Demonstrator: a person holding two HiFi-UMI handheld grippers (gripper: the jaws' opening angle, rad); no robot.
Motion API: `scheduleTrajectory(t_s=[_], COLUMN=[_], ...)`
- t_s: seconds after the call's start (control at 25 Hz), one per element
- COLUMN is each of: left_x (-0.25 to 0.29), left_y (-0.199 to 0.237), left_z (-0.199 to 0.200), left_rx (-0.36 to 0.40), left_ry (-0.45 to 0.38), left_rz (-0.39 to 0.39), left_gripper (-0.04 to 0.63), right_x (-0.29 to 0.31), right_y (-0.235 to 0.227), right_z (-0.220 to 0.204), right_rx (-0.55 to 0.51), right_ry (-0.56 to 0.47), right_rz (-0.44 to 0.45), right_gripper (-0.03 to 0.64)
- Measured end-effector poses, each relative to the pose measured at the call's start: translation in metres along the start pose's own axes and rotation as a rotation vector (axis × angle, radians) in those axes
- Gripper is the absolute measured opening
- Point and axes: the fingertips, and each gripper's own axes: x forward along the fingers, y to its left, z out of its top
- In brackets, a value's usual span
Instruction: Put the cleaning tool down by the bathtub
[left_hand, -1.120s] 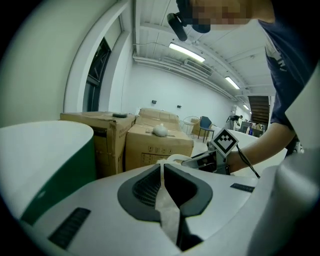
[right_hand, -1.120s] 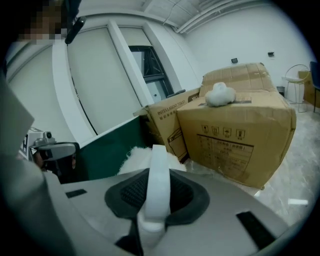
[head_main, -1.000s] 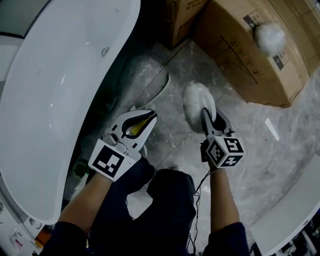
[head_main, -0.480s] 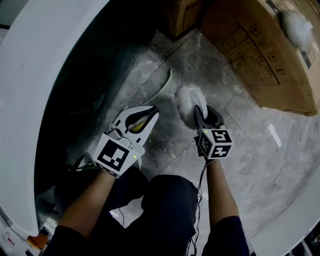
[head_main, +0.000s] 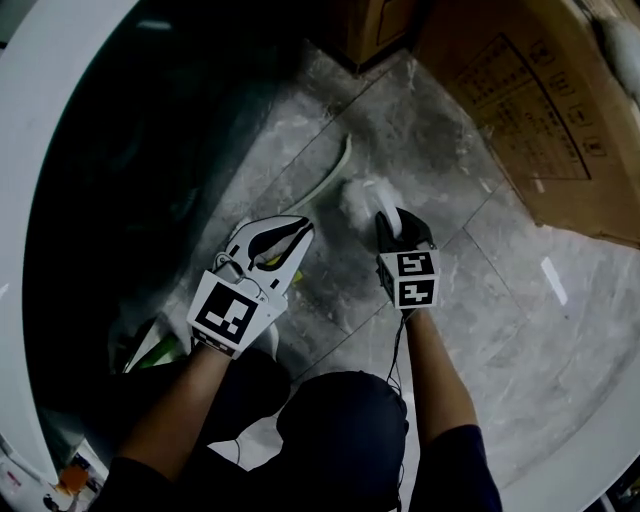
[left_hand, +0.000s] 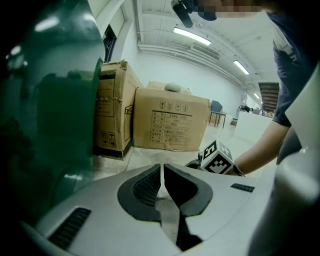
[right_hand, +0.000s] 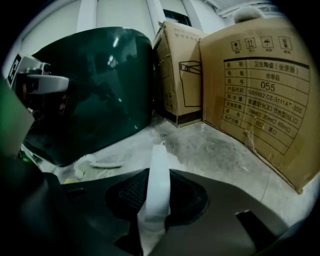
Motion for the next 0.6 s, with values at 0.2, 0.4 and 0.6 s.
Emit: scheduleTrajectory(t_s=[0.2, 0.4, 0.6], left_x=[0.007, 0.01, 0.013], left_y=[0.005, 0.007, 0.012], left_z=[-0.019, -0.036, -0.046], left_rx=[-0.005, 0.005, 0.003], left_ry=[0.017, 0.064, 0.093], left_rz=[0.008, 0.0, 0.003], left_gripper=[0.044, 0.044, 0.044], right_x=[0.018, 0.029, 0.03], right_y=[0.003, 0.008, 0.008], right_z=[-0.01, -0.021, -0.03], right_rx=[-0.104, -0.163, -0.164], right_ry=[0.018, 0.026, 0.022], right_rz=[-0.02, -0.034, -0.045], right_gripper=[0.094, 0.094, 0.095])
